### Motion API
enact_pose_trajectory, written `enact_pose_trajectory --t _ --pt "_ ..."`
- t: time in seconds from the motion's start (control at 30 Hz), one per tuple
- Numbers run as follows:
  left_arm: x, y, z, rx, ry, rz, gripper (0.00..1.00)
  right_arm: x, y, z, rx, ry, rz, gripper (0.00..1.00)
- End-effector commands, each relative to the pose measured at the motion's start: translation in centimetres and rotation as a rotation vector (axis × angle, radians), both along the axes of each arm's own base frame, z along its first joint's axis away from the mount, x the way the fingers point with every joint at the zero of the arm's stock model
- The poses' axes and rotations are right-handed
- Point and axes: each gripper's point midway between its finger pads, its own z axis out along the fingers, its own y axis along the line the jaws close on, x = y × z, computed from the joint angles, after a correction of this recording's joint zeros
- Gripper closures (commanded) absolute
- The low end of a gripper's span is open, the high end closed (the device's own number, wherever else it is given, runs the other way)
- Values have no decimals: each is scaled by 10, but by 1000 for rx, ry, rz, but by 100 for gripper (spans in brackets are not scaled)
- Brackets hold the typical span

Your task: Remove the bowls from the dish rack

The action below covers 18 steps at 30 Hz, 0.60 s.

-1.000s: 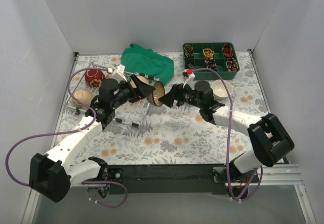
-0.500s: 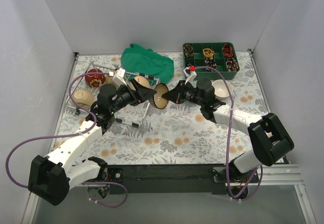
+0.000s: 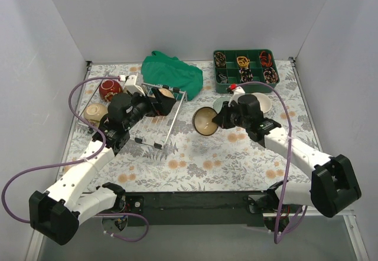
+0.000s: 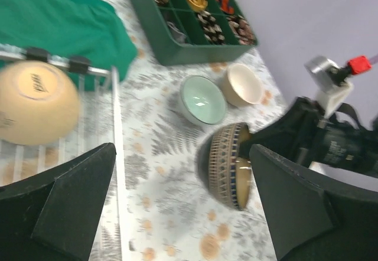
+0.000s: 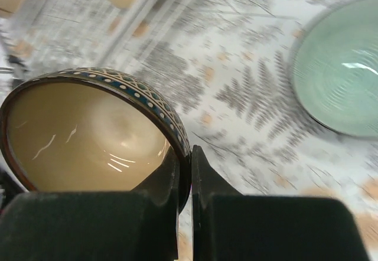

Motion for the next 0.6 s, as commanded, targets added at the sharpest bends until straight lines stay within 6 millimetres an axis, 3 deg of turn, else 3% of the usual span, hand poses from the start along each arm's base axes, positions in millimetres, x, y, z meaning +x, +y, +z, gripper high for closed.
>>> enact_pose_trajectory --t 0.0,0.13,0.23,0.37,0.57 --pt "14 45 13 259 -132 168 2 12 -59 17 -142 -17 -151 99" --pt "20 78 -2 366 -136 314 2 13 -113 8 -222 57 -287 99" --pt "19 90 -18 419 -122 354 2 11 -150 0 -279 130 -371 99" --pt "17 100 -23 449 -126 396 2 19 -200 -9 -321 215 -518 99" --pt "15 115 -22 481 -144 461 2 25 -229 -28 -308 322 -621 99"
